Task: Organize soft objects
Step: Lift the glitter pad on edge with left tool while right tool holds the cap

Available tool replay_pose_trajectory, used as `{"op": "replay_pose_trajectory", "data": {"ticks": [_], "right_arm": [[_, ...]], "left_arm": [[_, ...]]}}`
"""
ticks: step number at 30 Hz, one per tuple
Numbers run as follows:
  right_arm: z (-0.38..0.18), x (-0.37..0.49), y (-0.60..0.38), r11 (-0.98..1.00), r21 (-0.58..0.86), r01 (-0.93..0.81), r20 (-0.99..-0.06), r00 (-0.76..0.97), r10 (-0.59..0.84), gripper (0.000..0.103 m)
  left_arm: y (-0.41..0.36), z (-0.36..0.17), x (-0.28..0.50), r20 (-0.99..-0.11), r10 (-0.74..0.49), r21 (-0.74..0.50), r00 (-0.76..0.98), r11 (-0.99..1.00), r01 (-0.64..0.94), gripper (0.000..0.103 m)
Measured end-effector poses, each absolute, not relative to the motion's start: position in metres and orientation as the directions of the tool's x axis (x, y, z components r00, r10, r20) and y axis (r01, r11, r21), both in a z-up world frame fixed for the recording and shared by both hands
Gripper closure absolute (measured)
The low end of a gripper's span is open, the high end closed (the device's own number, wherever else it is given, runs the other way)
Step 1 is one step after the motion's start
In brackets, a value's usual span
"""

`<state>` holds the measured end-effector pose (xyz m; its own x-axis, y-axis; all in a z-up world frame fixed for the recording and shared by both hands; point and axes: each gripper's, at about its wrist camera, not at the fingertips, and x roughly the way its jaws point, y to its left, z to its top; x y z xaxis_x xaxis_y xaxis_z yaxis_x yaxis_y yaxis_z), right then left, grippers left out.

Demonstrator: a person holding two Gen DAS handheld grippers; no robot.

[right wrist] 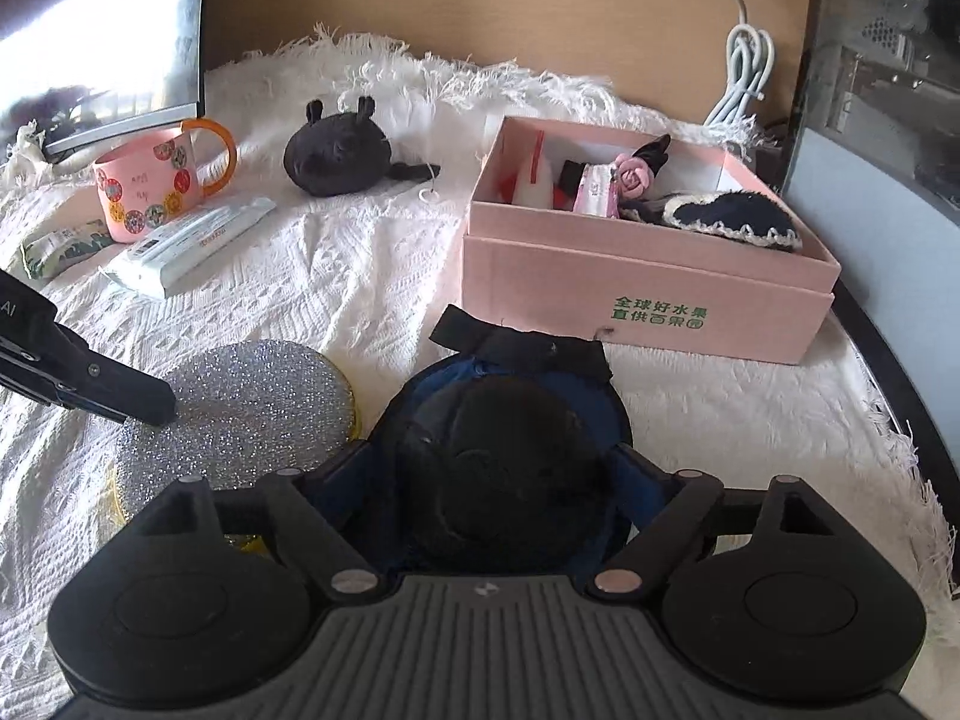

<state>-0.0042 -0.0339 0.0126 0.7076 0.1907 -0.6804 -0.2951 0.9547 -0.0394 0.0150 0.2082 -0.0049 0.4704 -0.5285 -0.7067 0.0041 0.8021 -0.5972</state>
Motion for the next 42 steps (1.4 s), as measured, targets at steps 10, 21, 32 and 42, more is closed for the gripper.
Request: {"op": "replay_pose_trajectory", "data": {"ticks": [10, 21, 32, 42], "right_arm": [[0.012, -0.001, -0.038, 0.957, -0.003, -0.289, -0.684, 0.7, 0.208, 0.017], [0.018, -0.001, -0.045, 0.963, -0.014, -0.27, -0.693, 0.697, 0.185, 0.023], [0.021, -0.014, -0.043, 0.959, -0.038, -0.279, -0.704, 0.689, 0.173, 0.026], [0.032, -0.021, -0.051, 0.942, -0.087, -0.323, -0.691, 0.701, 0.176, 0.024]], "left_arm": [[0.196, 0.0, 0.022, -0.726, -0.571, -0.591, 0.383, 0.803, 0.075, 0.07], [0.196, -0.008, 0.019, -0.678, -0.66, -0.671, 0.324, 0.736, 0.094, 0.072], [0.182, 0.006, 0.018, -0.585, -0.71, -0.727, 0.392, 0.673, 0.136, 0.081], [0.153, 0.024, 0.011, -0.675, -0.554, -0.558, 0.487, 0.815, 0.154, 0.081]]}}
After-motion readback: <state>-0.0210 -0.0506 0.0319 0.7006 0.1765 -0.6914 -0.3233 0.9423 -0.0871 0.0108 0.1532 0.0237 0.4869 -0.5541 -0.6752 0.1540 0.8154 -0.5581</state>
